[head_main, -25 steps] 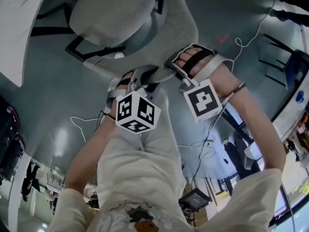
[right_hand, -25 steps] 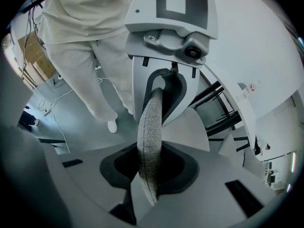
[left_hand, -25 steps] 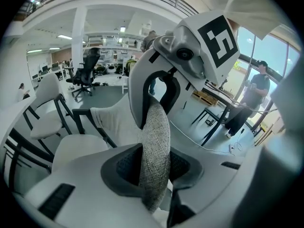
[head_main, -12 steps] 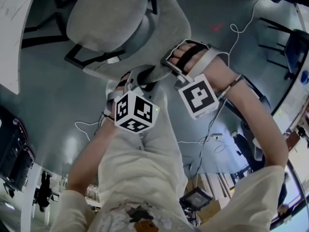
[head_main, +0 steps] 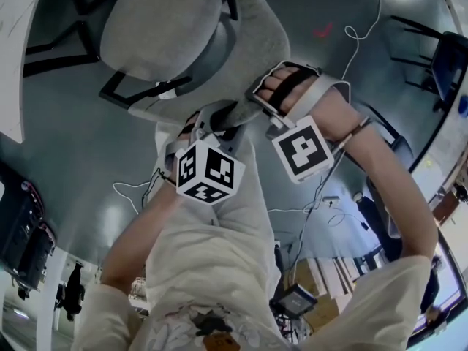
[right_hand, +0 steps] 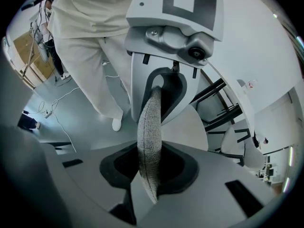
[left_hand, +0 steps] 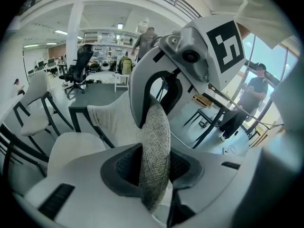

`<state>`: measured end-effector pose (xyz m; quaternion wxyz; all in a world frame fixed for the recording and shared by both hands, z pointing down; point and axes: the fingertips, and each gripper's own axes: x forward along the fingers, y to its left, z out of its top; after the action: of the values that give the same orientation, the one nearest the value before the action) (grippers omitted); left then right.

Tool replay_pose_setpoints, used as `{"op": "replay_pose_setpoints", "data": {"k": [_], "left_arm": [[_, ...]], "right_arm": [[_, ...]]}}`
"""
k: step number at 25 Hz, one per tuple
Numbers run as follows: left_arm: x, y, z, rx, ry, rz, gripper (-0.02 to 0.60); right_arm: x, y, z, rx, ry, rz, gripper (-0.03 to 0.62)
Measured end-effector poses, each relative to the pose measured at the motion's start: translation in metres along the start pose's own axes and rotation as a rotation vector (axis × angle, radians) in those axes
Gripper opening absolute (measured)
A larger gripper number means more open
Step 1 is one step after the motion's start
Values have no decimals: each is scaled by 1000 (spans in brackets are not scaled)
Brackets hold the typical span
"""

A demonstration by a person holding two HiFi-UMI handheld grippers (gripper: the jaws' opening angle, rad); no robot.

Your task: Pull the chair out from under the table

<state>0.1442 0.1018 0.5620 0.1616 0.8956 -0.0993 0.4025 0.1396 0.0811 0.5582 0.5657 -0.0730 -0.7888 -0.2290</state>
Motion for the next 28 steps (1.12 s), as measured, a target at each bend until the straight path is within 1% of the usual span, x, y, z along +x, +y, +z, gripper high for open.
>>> {"op": "replay_pose_setpoints", "data": {"k": [6,12,18,23,28], "left_arm": [[16,-31,10,-13,5,-8,117],[24,-53,13,-27,16,-31,117],[38,-84,22,-32,25,-47,117],[47,-100,26,-33,32,-63,117],[56,-118,31,-33,36,-74,117]], "right_arm": [[-13,28,-11,7,-1,-8,89],[-21,47,-15,19,0,-15,89],[-34,77,-24,28,3,-3,89],[-39,95,-30,35,13,28,89],[-46,111,-37,40,18,34,89]]}}
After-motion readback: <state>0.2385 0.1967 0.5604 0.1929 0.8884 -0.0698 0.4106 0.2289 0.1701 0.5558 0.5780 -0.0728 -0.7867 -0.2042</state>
